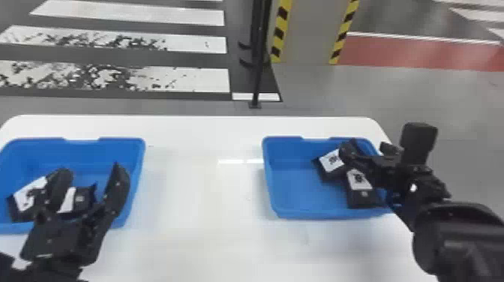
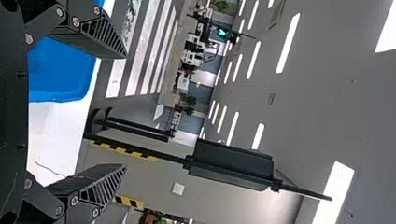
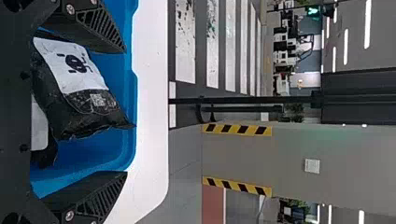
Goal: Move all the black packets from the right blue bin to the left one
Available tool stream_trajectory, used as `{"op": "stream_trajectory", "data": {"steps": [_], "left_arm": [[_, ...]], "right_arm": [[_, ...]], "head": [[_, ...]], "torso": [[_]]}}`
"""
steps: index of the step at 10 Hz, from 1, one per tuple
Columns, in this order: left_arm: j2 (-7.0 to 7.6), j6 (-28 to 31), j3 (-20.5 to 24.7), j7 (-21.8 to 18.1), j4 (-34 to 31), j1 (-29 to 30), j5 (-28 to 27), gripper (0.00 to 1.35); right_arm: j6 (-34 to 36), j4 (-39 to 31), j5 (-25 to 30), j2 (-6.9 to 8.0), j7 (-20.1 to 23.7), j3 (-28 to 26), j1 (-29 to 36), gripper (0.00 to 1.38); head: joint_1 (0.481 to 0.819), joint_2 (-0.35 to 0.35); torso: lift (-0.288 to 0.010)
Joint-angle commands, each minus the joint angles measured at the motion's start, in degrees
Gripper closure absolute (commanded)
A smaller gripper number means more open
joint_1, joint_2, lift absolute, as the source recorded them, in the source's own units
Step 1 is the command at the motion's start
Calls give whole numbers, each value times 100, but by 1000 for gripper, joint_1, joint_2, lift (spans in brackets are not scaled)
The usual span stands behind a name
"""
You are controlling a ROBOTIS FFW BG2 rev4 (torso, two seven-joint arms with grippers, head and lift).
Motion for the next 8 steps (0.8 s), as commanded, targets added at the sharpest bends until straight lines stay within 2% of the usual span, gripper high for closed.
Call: {"op": "stream_trajectory", "data": {"steps": [1,4,5,6,7,8], "left_arm": [[-5,15,11,-3,0,-5,2,239],[-5,43,23,-47,0,-5,59,239],[-5,43,23,-64,0,-5,94,239],[-5,29,34,-82,0,-5,105,239],[-5,0,46,-91,0,-5,128,239],[-14,-14,68,-91,0,9,139,239]], "right_arm": [[131,180,17,-3,29,83,-152,107],[187,911,17,-21,231,243,-546,139],[216,925,29,-21,231,301,-560,157],[370,911,17,-21,231,312,-574,252],[651,841,17,-21,231,323,-574,657],[637,812,-51,-21,231,346,-560,1039]], "head": [[695,-133],[695,-119],[695,-117],[695,-111],[695,-107],[695,-104]], "torso": [[-168],[-168],[-168],[-168],[-168],[-168]]}}
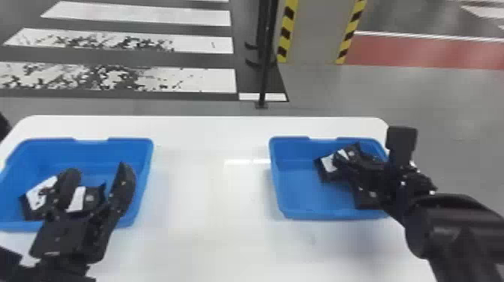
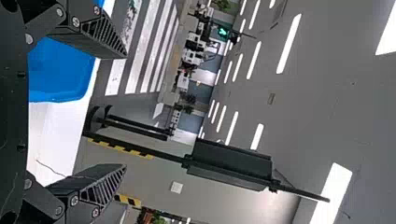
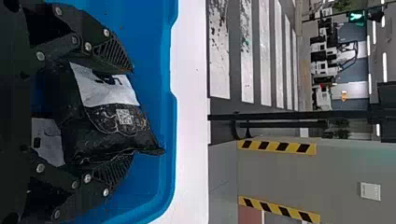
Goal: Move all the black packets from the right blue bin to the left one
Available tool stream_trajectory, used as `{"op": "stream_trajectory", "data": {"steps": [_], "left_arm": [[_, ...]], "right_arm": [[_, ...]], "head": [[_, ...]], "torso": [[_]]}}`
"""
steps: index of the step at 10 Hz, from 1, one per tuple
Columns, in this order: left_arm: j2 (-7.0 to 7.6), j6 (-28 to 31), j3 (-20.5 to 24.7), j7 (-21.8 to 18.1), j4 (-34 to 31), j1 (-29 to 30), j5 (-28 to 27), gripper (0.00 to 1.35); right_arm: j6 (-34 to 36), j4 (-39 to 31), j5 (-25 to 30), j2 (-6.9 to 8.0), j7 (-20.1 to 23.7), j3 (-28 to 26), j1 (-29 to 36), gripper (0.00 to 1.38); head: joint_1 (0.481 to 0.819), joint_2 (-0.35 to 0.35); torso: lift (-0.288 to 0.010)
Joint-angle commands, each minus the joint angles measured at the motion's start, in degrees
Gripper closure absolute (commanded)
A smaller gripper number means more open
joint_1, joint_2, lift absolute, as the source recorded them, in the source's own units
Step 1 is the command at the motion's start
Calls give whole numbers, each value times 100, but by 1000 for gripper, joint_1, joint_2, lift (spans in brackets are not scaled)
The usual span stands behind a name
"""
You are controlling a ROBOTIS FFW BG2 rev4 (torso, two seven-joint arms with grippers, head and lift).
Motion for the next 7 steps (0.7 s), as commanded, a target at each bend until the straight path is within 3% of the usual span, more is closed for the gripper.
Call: {"op": "stream_trajectory", "data": {"steps": [1,3,7], "left_arm": [[-6,-10,9,-8,0,10,11,239],[3,-24,9,-8,0,10,11,239],[3,-66,-13,-8,0,-4,11,239]], "right_arm": [[-133,17,-104,0,9,14,38,1139],[-442,73,-344,-9,185,3,122,1208],[-1047,59,-1761,-9,730,-9,459,1208]], "head": [[695,-98],[695,-91],[695,-49]], "torso": [[-168],[-168],[-168]]}}
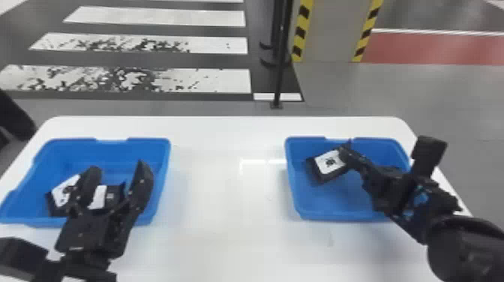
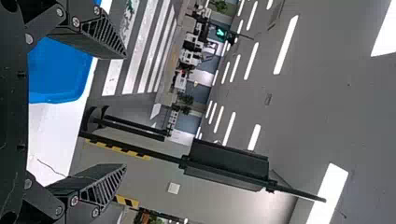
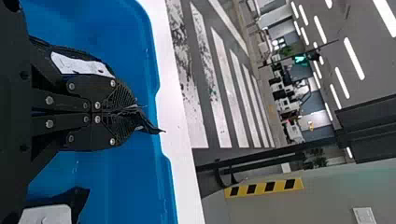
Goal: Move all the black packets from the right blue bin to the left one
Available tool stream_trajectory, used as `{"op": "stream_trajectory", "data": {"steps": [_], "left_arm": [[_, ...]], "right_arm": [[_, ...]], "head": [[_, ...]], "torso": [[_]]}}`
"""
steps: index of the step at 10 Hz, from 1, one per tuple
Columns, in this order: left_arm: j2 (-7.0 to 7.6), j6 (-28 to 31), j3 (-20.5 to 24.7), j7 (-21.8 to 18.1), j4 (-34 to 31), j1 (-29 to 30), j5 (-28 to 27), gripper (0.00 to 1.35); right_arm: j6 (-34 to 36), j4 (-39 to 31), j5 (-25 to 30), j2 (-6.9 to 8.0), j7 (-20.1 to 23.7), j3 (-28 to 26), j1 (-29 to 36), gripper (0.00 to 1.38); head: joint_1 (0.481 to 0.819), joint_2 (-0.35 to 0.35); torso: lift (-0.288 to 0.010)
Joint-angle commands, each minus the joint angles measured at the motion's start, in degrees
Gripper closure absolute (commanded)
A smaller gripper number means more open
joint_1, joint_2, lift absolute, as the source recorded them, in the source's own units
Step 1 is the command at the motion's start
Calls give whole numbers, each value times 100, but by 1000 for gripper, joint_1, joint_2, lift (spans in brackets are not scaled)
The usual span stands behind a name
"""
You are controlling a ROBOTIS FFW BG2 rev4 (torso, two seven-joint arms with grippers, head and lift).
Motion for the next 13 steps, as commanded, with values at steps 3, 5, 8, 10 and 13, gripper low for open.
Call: {"op": "stream_trajectory", "data": {"steps": [3,5,8,10,13], "left_arm": [[12,-157,-110,0,0,-17,217,239],[135,-101,-521,-18,-225,-31,845,239],[302,546,-1092,-237,-548,-158,2114,239],[337,448,-1241,-308,-633,-144,2548,239],[399,419,-1435,-334,-773,-186,2708,239]], "right_arm": [[-284,-194,-1703,0,706,45,265,1208],[-270,-518,-2743,-88,1040,651,167,1208],[-200,-574,-3645,-193,1453,1633,-325,1208],[-172,-574,-3771,-220,1489,1942,-438,1208],[-158,-518,-4000,-237,1489,2456,-565,1208]], "head": [[695,-17],[695,27],[695,84],[695,114],[695,142]], "torso": [[-168],[-168],[-168],[-168],[-168]]}}
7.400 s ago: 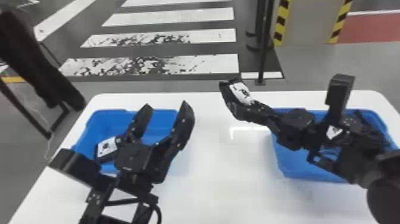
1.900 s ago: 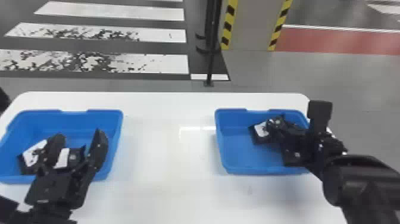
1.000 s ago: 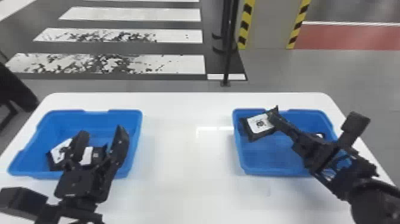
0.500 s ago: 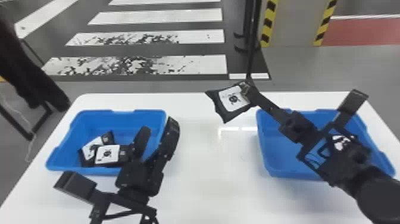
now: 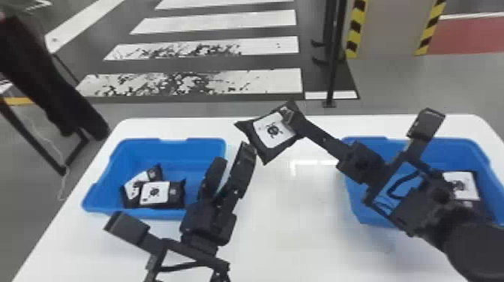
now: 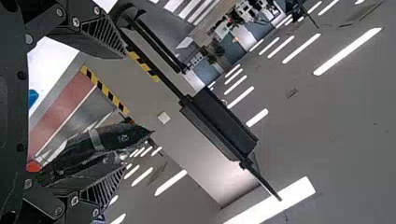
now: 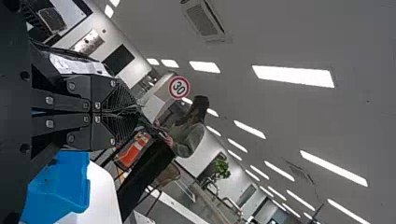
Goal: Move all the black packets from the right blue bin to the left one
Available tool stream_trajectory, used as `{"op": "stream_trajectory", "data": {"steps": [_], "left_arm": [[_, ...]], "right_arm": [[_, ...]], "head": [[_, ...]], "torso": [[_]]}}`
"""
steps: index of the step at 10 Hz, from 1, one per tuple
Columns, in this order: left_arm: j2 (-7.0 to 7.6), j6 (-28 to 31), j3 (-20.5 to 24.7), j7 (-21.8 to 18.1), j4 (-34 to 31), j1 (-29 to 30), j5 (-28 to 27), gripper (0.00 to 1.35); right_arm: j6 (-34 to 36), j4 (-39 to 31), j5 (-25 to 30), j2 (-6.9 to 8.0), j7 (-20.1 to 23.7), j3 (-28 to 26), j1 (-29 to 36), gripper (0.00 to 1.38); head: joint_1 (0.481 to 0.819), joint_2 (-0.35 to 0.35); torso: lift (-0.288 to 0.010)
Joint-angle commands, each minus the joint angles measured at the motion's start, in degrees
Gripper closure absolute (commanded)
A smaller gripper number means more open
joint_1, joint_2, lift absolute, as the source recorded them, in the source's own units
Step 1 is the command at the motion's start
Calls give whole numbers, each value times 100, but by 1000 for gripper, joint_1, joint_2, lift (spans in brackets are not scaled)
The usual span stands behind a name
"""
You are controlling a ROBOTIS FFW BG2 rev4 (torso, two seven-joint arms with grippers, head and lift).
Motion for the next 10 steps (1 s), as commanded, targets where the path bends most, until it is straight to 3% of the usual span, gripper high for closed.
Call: {"op": "stream_trajectory", "data": {"steps": [1,3,5,6,10], "left_arm": [[4,-2,-36,0,-5,-21,6,236],[4,-2,-13,9,-5,-21,-74,263],[-13,-72,135,88,-76,7,-657,1262],[-31,-2,261,88,-160,21,-954,1217],[-13,1166,352,-167,-596,-7,-1068,1217]], "right_arm": [[1,42,-162,-5,0,326,-76,1208],[1,56,-242,-14,0,486,-76,1208],[1,71,-265,-14,9,486,-76,1208],[1,113,-265,-14,9,486,-76,1207],[-182,422,-276,21,0,566,-273,1207]], "head": [[695,156],[695,187],[695,205],[695,211],[695,188]], "torso": [[-168],[-168],[-168],[-168],[-168]]}}
